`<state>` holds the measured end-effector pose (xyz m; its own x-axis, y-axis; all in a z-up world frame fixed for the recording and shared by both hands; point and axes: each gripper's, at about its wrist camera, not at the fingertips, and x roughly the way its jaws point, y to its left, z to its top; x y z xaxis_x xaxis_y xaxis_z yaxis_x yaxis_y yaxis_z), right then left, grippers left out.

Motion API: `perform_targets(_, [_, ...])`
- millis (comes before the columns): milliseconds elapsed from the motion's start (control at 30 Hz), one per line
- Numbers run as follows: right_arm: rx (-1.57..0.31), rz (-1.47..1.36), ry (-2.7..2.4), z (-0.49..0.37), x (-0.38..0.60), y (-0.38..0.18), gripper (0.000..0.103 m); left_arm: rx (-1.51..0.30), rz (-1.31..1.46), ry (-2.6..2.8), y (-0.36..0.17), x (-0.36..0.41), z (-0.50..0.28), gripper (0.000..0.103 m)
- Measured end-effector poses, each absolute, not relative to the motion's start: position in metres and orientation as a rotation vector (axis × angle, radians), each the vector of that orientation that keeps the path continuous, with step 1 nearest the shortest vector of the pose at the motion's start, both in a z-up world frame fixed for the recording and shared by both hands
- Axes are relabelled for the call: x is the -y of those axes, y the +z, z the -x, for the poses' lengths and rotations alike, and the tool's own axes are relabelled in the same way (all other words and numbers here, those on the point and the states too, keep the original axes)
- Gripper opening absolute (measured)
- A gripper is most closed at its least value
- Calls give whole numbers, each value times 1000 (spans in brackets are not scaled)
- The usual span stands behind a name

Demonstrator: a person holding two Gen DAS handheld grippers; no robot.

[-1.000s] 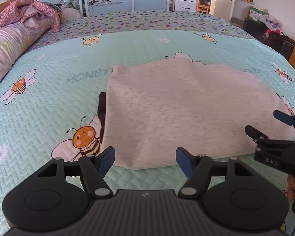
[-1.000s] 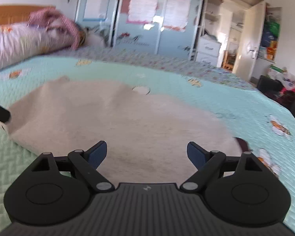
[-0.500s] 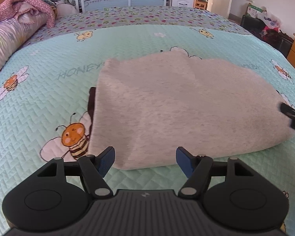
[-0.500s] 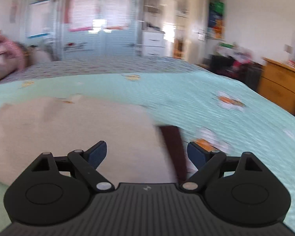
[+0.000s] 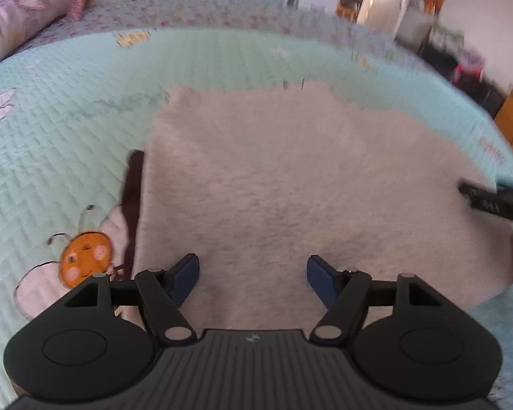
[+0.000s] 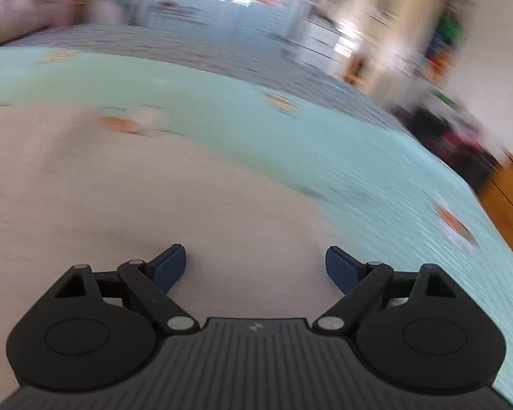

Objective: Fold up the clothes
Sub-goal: 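Bring both grippers to the edge of the folded sweatshirt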

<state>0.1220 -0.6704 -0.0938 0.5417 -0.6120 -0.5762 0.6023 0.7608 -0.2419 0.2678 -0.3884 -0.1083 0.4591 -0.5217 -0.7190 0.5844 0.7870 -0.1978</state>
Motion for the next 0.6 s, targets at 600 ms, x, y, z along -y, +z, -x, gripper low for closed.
perform_targets(600, [-536,87,-285,-105,470,5,90,-1004,756,-564,-164,271,-249,79])
